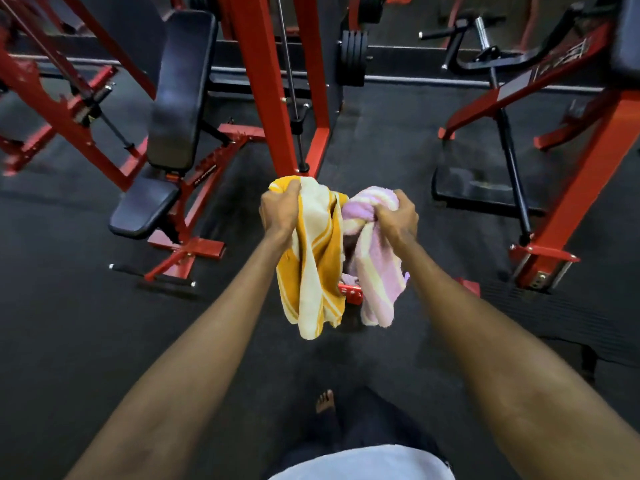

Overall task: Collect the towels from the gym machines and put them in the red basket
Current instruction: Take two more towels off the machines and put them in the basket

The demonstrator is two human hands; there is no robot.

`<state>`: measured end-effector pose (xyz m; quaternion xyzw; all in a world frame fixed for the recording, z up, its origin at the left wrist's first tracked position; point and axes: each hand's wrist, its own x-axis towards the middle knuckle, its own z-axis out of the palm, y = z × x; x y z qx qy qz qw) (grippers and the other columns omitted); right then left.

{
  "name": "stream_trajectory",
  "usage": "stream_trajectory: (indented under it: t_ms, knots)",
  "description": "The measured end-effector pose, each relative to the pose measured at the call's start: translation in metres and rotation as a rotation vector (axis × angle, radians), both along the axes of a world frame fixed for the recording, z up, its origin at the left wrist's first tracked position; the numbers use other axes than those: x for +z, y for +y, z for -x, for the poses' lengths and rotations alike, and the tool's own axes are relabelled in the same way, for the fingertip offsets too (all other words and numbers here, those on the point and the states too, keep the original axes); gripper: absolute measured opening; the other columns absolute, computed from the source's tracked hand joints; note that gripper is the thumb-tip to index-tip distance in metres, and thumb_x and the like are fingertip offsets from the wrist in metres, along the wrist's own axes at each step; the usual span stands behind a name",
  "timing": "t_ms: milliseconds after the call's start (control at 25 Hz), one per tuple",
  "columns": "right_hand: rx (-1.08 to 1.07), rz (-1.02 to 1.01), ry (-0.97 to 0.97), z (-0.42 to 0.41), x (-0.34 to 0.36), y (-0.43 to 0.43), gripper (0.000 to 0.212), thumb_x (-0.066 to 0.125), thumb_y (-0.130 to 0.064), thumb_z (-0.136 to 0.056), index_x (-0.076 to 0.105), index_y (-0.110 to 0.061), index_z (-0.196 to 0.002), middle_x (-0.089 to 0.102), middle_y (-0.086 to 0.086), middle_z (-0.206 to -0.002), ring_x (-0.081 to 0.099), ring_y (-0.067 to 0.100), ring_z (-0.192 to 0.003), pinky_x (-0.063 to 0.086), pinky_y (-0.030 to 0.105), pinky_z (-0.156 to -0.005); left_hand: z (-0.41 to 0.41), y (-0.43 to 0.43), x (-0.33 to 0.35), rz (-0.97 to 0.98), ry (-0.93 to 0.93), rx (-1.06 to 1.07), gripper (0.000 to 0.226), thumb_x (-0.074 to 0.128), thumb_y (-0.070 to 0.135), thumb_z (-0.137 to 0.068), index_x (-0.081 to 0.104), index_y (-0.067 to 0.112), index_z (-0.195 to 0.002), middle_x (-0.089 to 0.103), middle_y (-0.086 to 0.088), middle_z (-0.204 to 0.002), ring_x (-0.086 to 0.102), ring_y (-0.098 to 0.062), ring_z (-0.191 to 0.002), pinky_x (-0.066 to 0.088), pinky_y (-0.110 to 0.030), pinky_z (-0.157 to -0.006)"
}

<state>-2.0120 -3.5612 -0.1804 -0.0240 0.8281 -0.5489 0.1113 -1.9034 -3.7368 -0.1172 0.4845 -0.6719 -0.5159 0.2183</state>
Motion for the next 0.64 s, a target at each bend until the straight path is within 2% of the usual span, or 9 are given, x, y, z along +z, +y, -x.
stream_trajectory:
  t_ms: [200,360,440,520,600,640]
  knots:
    - [-0.017,0.041,-0.078,0.072,-0.049,-0.062,0.019,0.065,-0.024,-0.078,0.054,-0.017,-0.091,0.064,-0.004,-0.087,0.059,0.016,-0.081,0.043,0.028,-0.064,0.091,-0.048,-0.034,-0.117,-0.006,-0.035,0.024,0.062,0.036,-0.081,0.068,0.017,-0.067,0.068,0.003,-0.071,0.065,-0.018,-0.072,0.051,-0.032,-0.070]
    - [0.000,-0.088,-0.171,0.137,-0.113,-0.105,0.026,0.058,-0.033,-0.075,0.046,-0.021,-0.094,0.063,0.004,-0.100,0.061,0.026,-0.094,0.050,0.041,-0.077,0.171,-0.086,-0.081,-0.234,0.003,0.009,0.024,0.062,0.041,-0.070,0.068,0.018,-0.067,0.068,0.004,-0.070,0.069,-0.024,-0.077,0.059,-0.045,-0.081]
    - [0.023,-0.155,-0.212,0.158,-0.138,-0.117,0.029,0.062,-0.029,-0.081,0.051,-0.016,-0.103,0.063,0.006,-0.108,0.061,0.028,-0.102,0.050,0.040,-0.083,0.208,-0.099,-0.096,-0.292,-0.002,-0.013,0.028,0.062,0.043,-0.066,0.068,0.016,-0.067,0.069,0.005,-0.071,0.069,-0.021,-0.076,0.059,-0.048,-0.084]
    - [0.069,-0.180,-0.283,0.166,-0.160,-0.124,0.045,0.066,-0.027,-0.082,0.053,-0.008,-0.121,0.062,0.008,-0.118,0.059,0.025,-0.111,0.046,0.032,-0.086,0.235,-0.109,-0.102,-0.312,-0.026,-0.039,0.030,0.062,0.045,-0.065,0.068,0.015,-0.066,0.071,0.005,-0.071,0.070,-0.020,-0.077,0.059,-0.048,-0.083]
    - [0.155,-0.231,-0.390,0.174,-0.195,-0.132,0.069,0.064,-0.033,-0.078,0.045,-0.004,-0.137,0.055,0.017,-0.133,0.053,0.030,-0.126,0.044,0.035,-0.098,0.259,-0.119,-0.109,-0.267,-0.083,-0.081,0.030,0.063,0.043,-0.067,0.068,0.014,-0.063,0.067,0.009,-0.065,0.068,-0.018,-0.074,0.059,-0.045,-0.082]
    - [0.223,-0.335,-0.456,0.178,-0.217,-0.133,0.076,0.063,-0.037,-0.078,0.040,-0.004,-0.143,0.049,0.022,-0.140,0.048,0.035,-0.133,0.041,0.039,-0.104,0.269,-0.123,-0.119,-0.242,-0.106,-0.103,0.029,0.064,0.042,-0.069,0.068,0.014,-0.063,0.066,0.010,-0.064,0.067,-0.017,-0.074,0.059,-0.044,-0.081]
